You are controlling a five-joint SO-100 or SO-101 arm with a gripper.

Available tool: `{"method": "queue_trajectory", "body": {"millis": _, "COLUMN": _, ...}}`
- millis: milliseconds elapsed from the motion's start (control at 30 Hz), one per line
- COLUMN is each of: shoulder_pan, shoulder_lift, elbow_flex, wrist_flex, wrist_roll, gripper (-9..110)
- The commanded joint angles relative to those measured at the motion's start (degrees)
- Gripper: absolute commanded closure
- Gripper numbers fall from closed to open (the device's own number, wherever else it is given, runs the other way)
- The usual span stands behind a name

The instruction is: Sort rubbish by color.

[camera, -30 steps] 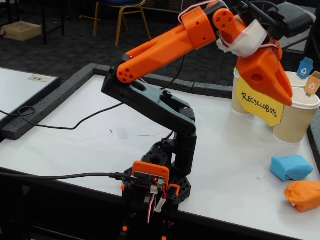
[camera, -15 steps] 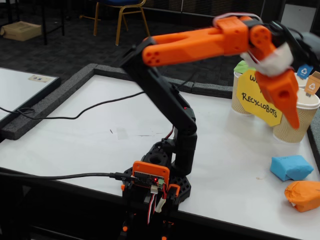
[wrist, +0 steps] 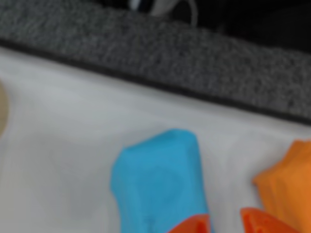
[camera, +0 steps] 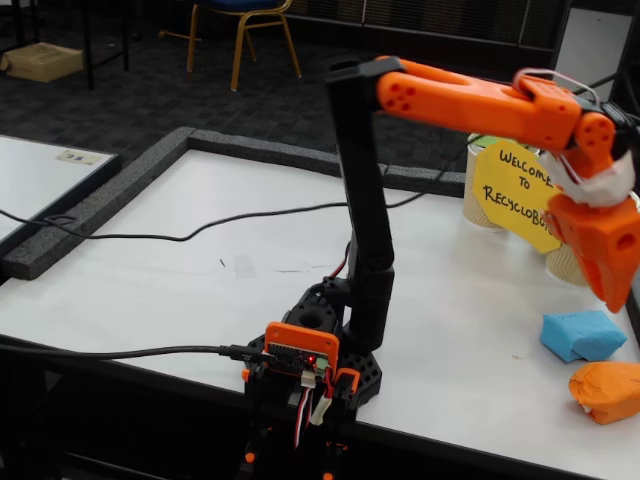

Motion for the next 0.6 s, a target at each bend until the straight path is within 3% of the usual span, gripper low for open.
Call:
{"method": "queue_trajectory", "body": {"millis": 0, "shoulder_pan": -1.32, "shoulder_lift": -0.62, "elbow_flex": -9.05, "wrist_flex": -1.49, "wrist_roll": -3.34, "gripper": 92}}
{"method": "queue_trajectory", "body": {"millis": 233, "shoulder_pan": -2.29, "shoulder_lift": -2.20, "elbow_flex": -8.61, "wrist_flex": 0.70, "wrist_roll": -3.34, "gripper": 80}}
{"method": "queue_trajectory", "body": {"millis": 567, "shoulder_pan": -1.85, "shoulder_lift": -9.93, "elbow_flex": -10.11, "wrist_flex": -0.53, "wrist_roll": -3.34, "gripper": 77}}
